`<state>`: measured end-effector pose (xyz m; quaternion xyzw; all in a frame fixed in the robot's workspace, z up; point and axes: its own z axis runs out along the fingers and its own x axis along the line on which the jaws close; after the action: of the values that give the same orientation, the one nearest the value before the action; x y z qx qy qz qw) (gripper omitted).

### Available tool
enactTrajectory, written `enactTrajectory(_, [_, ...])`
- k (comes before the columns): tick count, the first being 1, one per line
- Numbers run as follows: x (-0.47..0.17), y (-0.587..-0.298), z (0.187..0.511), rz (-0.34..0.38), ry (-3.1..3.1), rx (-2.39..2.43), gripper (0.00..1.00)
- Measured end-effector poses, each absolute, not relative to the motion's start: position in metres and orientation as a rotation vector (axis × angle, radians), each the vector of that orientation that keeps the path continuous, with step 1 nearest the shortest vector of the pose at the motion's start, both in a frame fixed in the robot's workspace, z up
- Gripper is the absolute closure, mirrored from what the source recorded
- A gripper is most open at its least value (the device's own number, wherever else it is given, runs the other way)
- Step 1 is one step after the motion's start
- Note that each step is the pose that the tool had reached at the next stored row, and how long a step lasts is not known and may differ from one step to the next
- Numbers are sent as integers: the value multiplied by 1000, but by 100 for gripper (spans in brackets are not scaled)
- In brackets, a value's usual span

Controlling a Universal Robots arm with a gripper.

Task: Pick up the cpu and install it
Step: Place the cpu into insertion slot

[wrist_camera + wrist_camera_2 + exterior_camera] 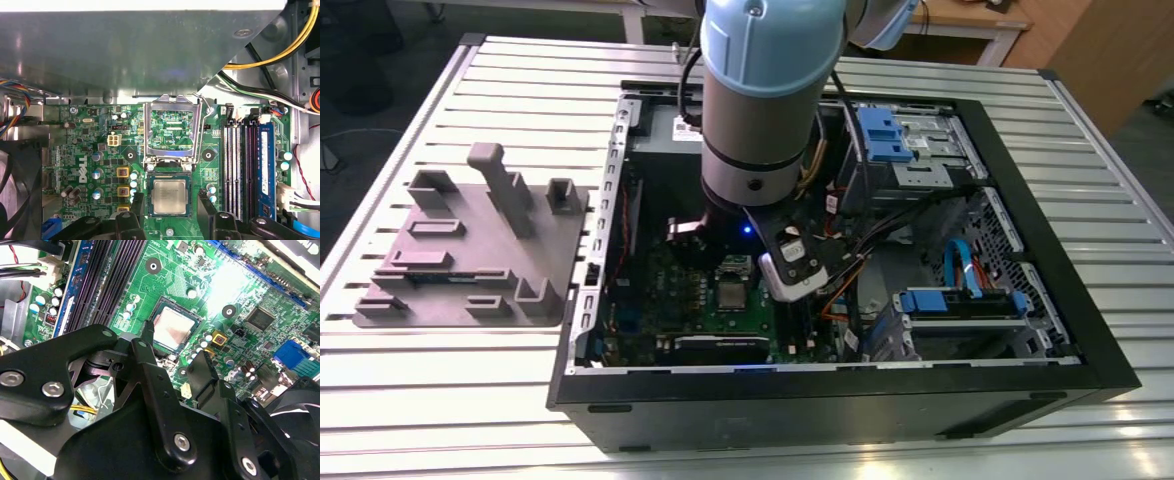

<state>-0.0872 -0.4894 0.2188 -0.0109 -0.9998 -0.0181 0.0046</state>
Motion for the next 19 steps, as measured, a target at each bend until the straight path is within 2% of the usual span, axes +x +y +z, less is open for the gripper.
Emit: enactTrajectory(19, [-87, -489, 226, -57, -3131, -34, 46])
